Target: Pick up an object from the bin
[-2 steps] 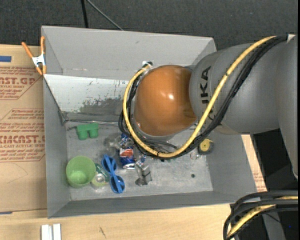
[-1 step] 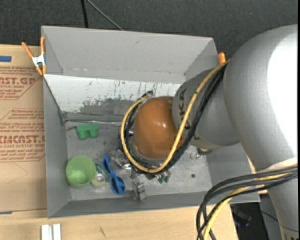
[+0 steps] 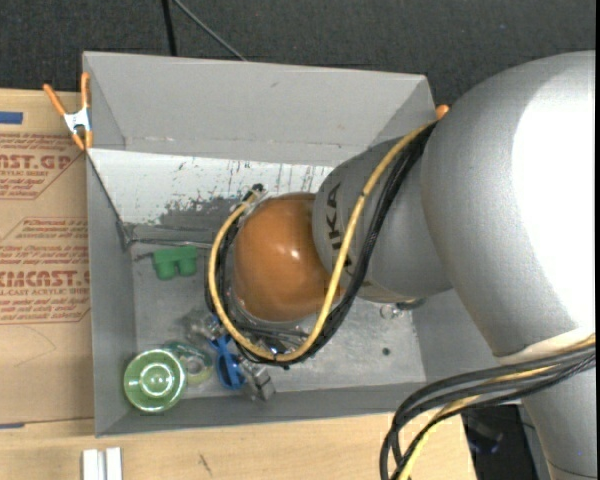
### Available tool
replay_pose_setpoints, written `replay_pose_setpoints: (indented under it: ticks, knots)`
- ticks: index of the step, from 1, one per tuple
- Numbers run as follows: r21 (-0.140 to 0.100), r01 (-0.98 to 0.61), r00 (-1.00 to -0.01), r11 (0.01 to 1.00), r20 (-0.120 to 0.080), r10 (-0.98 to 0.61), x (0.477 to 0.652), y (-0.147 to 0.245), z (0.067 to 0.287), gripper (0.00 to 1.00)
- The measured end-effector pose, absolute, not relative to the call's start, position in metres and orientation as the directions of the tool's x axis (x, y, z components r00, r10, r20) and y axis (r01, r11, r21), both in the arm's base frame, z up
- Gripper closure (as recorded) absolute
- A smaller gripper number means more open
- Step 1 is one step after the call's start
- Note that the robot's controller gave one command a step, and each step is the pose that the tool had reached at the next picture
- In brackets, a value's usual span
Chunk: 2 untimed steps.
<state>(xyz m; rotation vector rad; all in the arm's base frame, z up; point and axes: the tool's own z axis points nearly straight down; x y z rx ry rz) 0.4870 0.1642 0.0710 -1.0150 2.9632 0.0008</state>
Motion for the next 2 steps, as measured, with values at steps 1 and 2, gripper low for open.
replay_pose_setpoints:
  ticks: [1,2]
  knots:
    - [0.0,-0.611,-0.791,0.791,-0.003,-0.611,0.485,0.163,0.07,1.0]
    - [-0.001,-0.602,-0.798,0.798,-0.011,-0.602,0.494,0.207,0.187,1.0]
